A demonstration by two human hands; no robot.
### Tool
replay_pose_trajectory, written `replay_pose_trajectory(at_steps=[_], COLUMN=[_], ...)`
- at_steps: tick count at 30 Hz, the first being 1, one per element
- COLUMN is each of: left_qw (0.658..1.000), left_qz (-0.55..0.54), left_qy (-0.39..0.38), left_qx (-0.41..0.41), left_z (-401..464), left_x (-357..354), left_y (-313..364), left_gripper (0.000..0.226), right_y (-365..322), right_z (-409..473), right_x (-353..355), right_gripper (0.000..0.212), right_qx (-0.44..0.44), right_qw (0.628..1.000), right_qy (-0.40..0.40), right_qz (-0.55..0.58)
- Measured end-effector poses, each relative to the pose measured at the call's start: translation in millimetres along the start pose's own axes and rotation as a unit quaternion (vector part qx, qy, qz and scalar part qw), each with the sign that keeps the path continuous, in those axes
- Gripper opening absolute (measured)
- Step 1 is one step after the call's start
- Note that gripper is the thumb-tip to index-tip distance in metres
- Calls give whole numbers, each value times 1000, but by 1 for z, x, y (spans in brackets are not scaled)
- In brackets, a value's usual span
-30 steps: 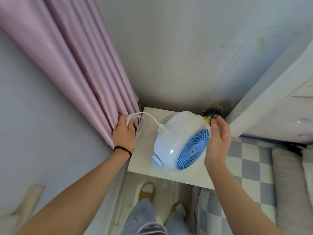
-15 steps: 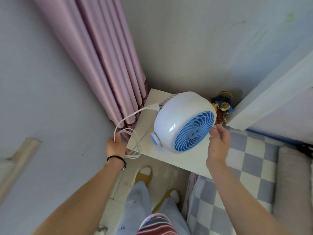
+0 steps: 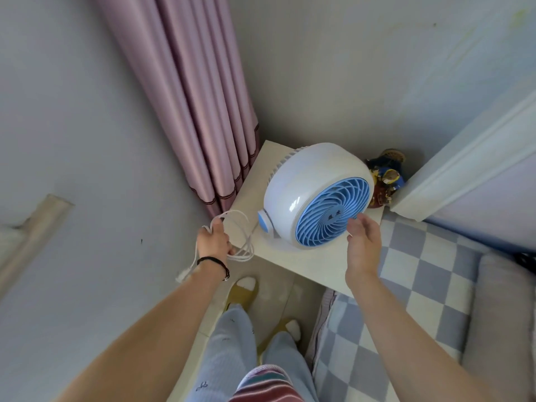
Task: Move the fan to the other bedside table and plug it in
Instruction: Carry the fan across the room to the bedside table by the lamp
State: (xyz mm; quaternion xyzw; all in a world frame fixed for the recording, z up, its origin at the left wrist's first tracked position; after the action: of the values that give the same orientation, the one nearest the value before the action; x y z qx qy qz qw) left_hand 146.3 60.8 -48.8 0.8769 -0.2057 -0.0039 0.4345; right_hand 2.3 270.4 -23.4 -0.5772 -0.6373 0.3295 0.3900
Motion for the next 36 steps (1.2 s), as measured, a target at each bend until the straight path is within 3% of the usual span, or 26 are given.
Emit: replay_pose_trajectory(at_steps=[4, 8, 13, 16, 18, 21, 26, 31, 36], left_qw=[998, 999, 991, 989, 994, 997, 985, 982, 970], left_qz=[57, 36, -11, -21, 4, 42, 167, 180, 192], left_qy=[-25, -10, 104, 139, 102, 63, -34, -18, -20], left_qx=[-6, 20, 84, 50, 38, -5, -22, -52, -149], left_z=[-6, -9, 10, 21, 22, 1, -12, -14, -2], left_x=[-16, -27, -22, -28, -39, -56, -73, -85, -86], left_y=[-13, -25, -33, -39, -47, -39, -58, -52, -54], left_gripper=[27, 14, 20, 33, 34, 9, 33, 44, 27], right_y=[8, 24, 31, 39, 48, 62, 76, 90, 101], right_z=[8, 23, 44, 56, 62, 69, 75, 73, 68], right_x=[7, 19, 26, 27, 26, 23, 22, 31, 41], right_gripper=[33, 36, 36, 35, 38, 39, 37, 39, 38], right_qx=[-19, -44, -75, -84, -93, -107, -122, -127, -109], right_qw=[1000, 998, 996, 995, 992, 987, 986, 985, 989], right_qy=[2, 13, 1, -12, -32, -63, -75, -84, -79], right_qz=[-15, -36, -42, -56, -78, -103, -88, -82, -65])
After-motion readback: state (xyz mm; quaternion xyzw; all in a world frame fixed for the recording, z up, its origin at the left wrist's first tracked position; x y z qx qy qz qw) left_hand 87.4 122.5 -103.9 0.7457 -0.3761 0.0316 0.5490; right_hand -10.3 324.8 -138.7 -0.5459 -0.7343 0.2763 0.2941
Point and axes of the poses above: each hand's wrist, its own z-axis towards the middle knuckle, its own x-axis out of the back of the hand, y = z × x, the point moved 3 cm from there along z, towards the middle knuckle, and after that the axes turned 2 degrees about z, right-handed, at the moved point
